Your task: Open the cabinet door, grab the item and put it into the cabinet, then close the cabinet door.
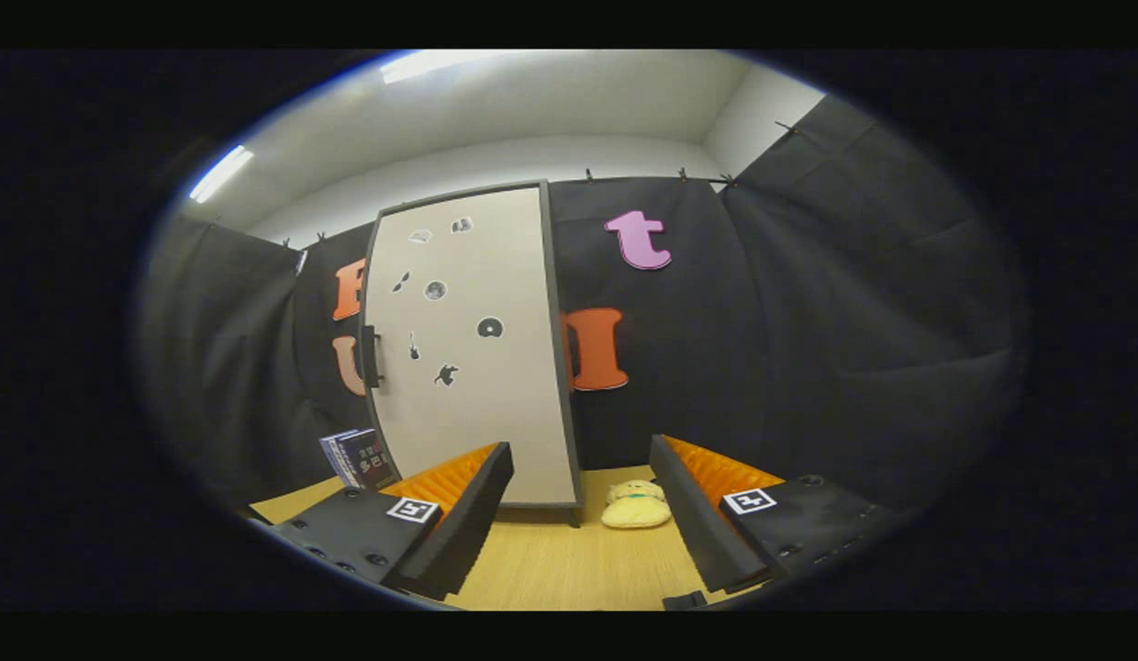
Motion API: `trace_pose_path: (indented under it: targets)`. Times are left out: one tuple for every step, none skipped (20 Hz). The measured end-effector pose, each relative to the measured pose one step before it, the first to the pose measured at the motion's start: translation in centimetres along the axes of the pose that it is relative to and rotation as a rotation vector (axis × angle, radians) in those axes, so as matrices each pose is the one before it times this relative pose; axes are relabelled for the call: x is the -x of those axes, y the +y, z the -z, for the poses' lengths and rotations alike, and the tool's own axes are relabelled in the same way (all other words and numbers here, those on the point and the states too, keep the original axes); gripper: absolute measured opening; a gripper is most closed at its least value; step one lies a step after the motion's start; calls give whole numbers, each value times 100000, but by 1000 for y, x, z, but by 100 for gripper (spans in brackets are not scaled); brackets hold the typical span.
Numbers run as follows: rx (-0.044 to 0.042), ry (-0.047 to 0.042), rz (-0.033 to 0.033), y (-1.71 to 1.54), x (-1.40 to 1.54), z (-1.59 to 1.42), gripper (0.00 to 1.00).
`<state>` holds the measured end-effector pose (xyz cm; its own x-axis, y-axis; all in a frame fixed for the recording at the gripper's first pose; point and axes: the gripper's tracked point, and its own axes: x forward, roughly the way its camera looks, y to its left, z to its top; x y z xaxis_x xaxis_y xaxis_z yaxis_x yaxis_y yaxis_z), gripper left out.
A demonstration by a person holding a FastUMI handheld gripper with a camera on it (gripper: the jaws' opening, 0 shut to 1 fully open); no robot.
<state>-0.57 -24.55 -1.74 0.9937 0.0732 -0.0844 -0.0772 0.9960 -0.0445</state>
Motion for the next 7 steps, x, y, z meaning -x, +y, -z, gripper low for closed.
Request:
trace_pose_path:
  targets:
    - [-46, -149, 157, -68, 37, 11, 97]
    - [-212, -280, 253, -99, -86, -45, 97]
    - [-296, -530, 313, -81, 85, -89, 97]
    - [-49, -145, 195, -61, -127, -24, 97]
    - [115, 84, 236, -131, 21, 13, 97]
    - [96, 163, -225, 3, 28, -98, 97]
    - [160, 150, -426, 98, 14, -32, 97]
